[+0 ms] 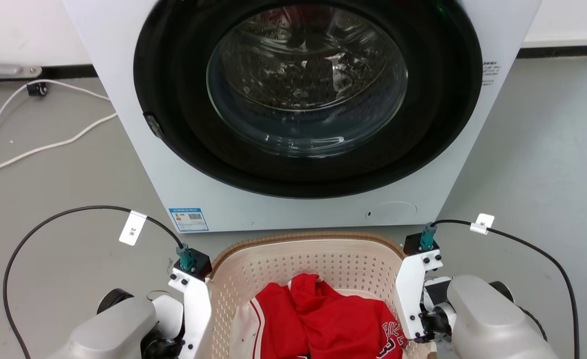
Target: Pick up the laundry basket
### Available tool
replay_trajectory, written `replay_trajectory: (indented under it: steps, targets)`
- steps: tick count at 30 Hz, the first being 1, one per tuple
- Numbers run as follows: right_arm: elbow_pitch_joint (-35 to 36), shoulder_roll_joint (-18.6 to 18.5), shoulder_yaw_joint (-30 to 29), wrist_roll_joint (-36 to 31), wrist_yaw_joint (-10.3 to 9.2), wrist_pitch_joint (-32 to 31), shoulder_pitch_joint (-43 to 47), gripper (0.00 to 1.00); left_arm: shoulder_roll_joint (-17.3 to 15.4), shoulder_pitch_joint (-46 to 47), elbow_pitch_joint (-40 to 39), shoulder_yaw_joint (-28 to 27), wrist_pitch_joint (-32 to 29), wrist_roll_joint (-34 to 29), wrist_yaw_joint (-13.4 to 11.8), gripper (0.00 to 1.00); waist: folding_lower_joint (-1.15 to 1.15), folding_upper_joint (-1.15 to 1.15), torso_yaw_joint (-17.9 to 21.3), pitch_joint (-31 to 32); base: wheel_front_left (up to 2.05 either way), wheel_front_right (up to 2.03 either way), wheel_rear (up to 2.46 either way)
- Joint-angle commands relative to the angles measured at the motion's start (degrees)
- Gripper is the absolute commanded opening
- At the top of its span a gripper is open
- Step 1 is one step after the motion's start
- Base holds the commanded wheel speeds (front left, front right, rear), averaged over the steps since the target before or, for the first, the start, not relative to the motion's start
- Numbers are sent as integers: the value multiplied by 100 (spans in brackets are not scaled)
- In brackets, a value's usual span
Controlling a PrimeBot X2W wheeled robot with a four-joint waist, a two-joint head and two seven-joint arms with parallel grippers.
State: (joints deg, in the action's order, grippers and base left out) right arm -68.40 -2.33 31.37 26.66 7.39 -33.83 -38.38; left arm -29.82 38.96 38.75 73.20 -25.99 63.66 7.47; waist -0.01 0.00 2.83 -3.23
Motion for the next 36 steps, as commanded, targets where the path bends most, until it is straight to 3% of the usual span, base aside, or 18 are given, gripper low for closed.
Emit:
replay_trajectory:
  steps: [1,15,36]
  targets:
    - [-2,-98,62,17,18,7,41,0,-155,-107,32,34,-68,-42,0,0,1,0,3,101,0,0,0]
    - [-67,-87,235,180,19,70,48,0,12,-169,83,33,-12,-6,0,0,1,0,-23,385,0,0,0]
    - [-139,-87,450,340,19,69,-103,0,-18,-182,35,35,-108,20,11,0,1,0,-43,523,0,0,0]
